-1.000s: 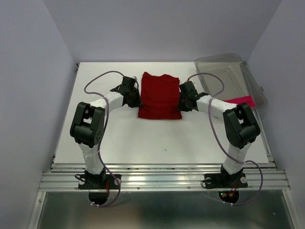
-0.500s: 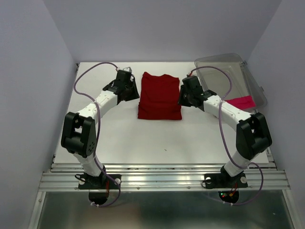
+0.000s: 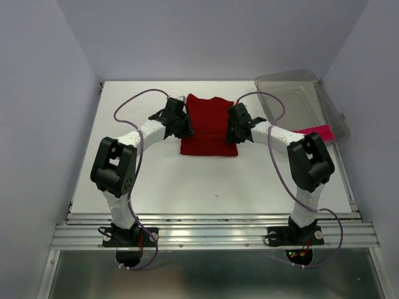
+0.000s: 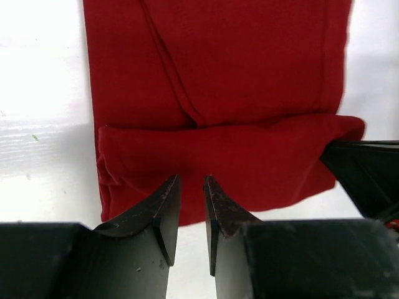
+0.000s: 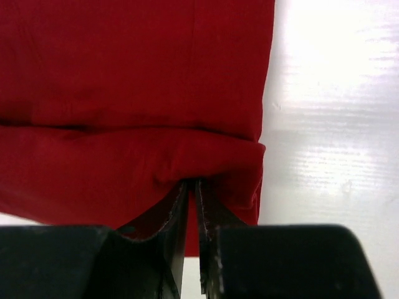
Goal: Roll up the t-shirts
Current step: Roll the T-shirt to the center of the board.
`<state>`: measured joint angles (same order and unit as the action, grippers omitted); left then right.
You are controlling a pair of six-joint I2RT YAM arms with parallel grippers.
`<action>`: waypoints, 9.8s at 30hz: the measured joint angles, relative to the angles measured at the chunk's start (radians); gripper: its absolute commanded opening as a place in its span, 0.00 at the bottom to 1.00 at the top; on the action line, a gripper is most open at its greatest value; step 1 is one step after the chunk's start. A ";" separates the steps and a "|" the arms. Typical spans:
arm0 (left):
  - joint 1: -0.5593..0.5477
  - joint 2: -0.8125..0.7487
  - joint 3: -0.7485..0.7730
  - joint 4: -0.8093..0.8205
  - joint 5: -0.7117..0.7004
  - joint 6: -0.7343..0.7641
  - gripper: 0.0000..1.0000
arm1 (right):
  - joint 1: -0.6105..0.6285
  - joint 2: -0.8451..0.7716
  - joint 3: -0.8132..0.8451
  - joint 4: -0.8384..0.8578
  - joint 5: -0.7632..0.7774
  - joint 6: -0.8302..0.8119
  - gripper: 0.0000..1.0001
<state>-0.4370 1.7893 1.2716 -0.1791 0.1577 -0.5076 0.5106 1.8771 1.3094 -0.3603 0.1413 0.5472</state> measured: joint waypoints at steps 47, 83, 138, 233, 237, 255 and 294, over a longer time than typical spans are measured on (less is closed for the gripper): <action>0.142 -0.177 0.076 -0.112 0.001 0.027 0.38 | 0.414 -0.276 -0.074 -0.204 0.187 -0.101 0.67; 0.269 -0.369 -0.304 -0.092 0.044 -0.051 0.56 | 0.584 -0.018 -0.107 -0.084 0.450 -0.282 0.71; 0.177 -0.335 -0.654 0.357 0.262 -0.215 0.99 | 0.519 -0.219 -0.303 0.156 -0.007 -0.214 0.01; 0.124 -0.463 -0.447 -0.038 0.076 -0.238 0.65 | 0.645 -0.157 -0.198 0.089 0.208 -0.198 0.01; 0.125 -0.485 -0.432 -0.077 0.055 -0.224 0.65 | 0.581 -0.161 -0.220 0.126 0.024 -0.161 0.01; 0.134 -0.539 -0.449 -0.055 0.068 -0.200 0.34 | 0.277 -0.237 -0.490 0.481 -0.610 0.130 0.01; 0.110 -0.124 -0.338 0.108 0.187 -0.106 0.28 | 0.223 -0.499 -0.534 0.179 -0.365 0.026 0.67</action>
<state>-0.3267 1.6653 0.9333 -0.0708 0.3443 -0.6140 0.7338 1.3785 0.7753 -0.1818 -0.2237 0.5732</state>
